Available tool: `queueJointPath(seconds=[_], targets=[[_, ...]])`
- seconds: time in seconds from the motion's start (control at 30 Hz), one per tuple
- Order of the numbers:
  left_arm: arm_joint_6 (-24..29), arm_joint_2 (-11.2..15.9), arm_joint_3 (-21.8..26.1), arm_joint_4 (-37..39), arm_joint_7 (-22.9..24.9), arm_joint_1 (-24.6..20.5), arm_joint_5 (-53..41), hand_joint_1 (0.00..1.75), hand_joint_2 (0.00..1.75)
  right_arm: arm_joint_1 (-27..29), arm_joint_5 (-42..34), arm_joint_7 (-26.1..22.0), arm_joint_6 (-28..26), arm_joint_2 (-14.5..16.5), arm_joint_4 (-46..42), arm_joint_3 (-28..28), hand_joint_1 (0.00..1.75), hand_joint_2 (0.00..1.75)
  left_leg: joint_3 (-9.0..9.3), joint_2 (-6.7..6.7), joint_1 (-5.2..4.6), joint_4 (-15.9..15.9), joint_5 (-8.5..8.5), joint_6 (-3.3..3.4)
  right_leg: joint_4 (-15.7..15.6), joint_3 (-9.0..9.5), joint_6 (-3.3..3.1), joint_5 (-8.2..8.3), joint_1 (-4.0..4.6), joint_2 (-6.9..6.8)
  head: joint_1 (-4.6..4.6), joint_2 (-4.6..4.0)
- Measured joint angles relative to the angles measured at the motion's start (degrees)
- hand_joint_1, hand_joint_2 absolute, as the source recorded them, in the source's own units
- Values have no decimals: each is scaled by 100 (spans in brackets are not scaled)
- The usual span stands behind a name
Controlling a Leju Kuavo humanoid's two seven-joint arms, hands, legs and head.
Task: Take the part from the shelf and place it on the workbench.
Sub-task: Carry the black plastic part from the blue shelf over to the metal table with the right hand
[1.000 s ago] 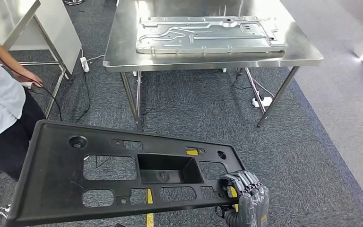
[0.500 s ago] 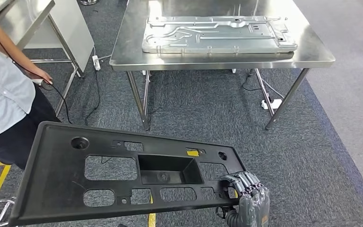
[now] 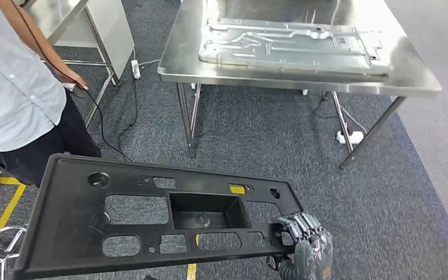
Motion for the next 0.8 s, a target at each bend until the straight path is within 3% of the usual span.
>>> queueJointPath(seconds=[0.07, 0.1, 0.13, 0.17, 0.2, 0.23, 0.3, 0.37, 0.47, 0.53, 0.6, 0.63, 0.67, 0.7, 0.73, 0.8], targets=[[-4, -5, -1, 1, -3, -8, -6, 0, 175, 10, -1, 0, 0, 0, -11, -1, 175, 175, -7, -50, 4, -4, 9, 26, 720, -334, 42, -363, -22, 105, 2, 0], [-5, -7, -2, 1, -4, -8, -8, 0, 175, 19, -1, 1, 0, -1, -11, -2, 175, 175, -8, -82, 3, -3, 9, 29, 1056, -502, 57, -476, -29, 121, 3, 0], [-5, -8, -2, 1, -4, -4, -9, 0, 175, 28, -2, 1, 0, -1, -10, -4, 175, 175, -6, -119, 2, -1, 9, 29, 1233, -600, 64, -483, -36, 125, 2, 0], [-5, -8, -2, 1, -5, -1, -9, 0, 175, 35, -2, 1, 0, -2, -10, -5, 175, 175, 0, -161, 2, 0, 9, 29, 1185, -590, 64, -372, -44, 129, 2, 0], [-6, -9, -2, 1, -5, 0, -10, 0, 175, 38, -2, 1, 0, -2, -10, -7, 175, 175, 11, -207, 3, 1, 8, 26, 906, -467, 57, -168, -54, 143, 2, 0], [-7, -12, -2, 1, -5, -1, -10, 0, 175, 38, -2, 1, 0, -2, -11, -8, 175, 175, 21, -251, 4, 1, 5, 20, 492, -277, 44, 56, -64, 193, 3, 0], [-12, -20, -2, 1, -8, -9, -10, 0, 175, 37, -2, 1, 0, -1, -16, -9, 175, 175, 13, -330, -4, 10, 3, -24, -189, 26, 10, 304, -65, 344, 2, 0], [-41, -23, -2, 1, -21, -11, -8, 0, 175, 41, -6, 1, 0, 0, -22, -14, 175, 175, -12, -380, 1, 3, 15, -102, -368, 88, -27, 312, -42, 419, 0, 0], [-169, -21, -2, 1, -94, 0, 15, 0, 175, 41, -47, 20, 0, 9, -23, -24, 175, 175, -49, -333, 14, 75, -56, -205, -441, 108, -135, 363, -59, 353, -7, 0], [-295, -19, -2, 1, -169, -6, 46, 0, 175, 40, -96, 113, 1, 24, -19, -27, 175, 175, -263, -205, 17, 561, -359, -231, -485, 124, -201, 384, -67, 285, -23, 0], [-415, -19, -1, 1, -231, -10, 65, 0, 175, 39, -122, 260, 2, 28, 4, -29, 175, 175, -619, -151, 18, 1324, -711, -251, -481, 118, -226, 379, -48, 216, -34, 0], [-464, -17, -1, 1, -249, -5, 66, 0, 175, 39, -123, 315, 2, 28, 22, -31, 175, 175, -730, -144, 19, 1568, -772, -260, -475, 115, -230, 375, -41, 187, -34, 0], [-512, -15, 0, 1, -264, 3, 65, 0, 175, 36, -123, 354, 2, 28, 41, -33, 175, 175, -738, -138, 19, 1598, -717, -264, -465, 114, -231, 370, -37, 167, -34, 0], [-554, -11, 1, 1, -274, 11, 64, 0, 175, 32, -122, 372, 2, 28, 55, -35, 175, 175, -629, -128, 19, 1389, -558, -260, -452, 115, -229, 363, -36, 156, -34, 0], [-592, -5, 1, 1, -285, 16, 62, 0, 175, 26, -123, 374, 2, 28, 66, -36, 175, 175, -426, -112, 19, 992, -345, -247, -434, 117, -221, 350, -35, 152, -34, 0], [-640, 8, 1, 1, -306, 12, 57, 0, 175, 16, -133, 361, 2, 30, 74, -37, 175, 175, -63, -81, -2, 262, -97, -204, -389, 105, -182, 319, -15, 148, -33, 0]])
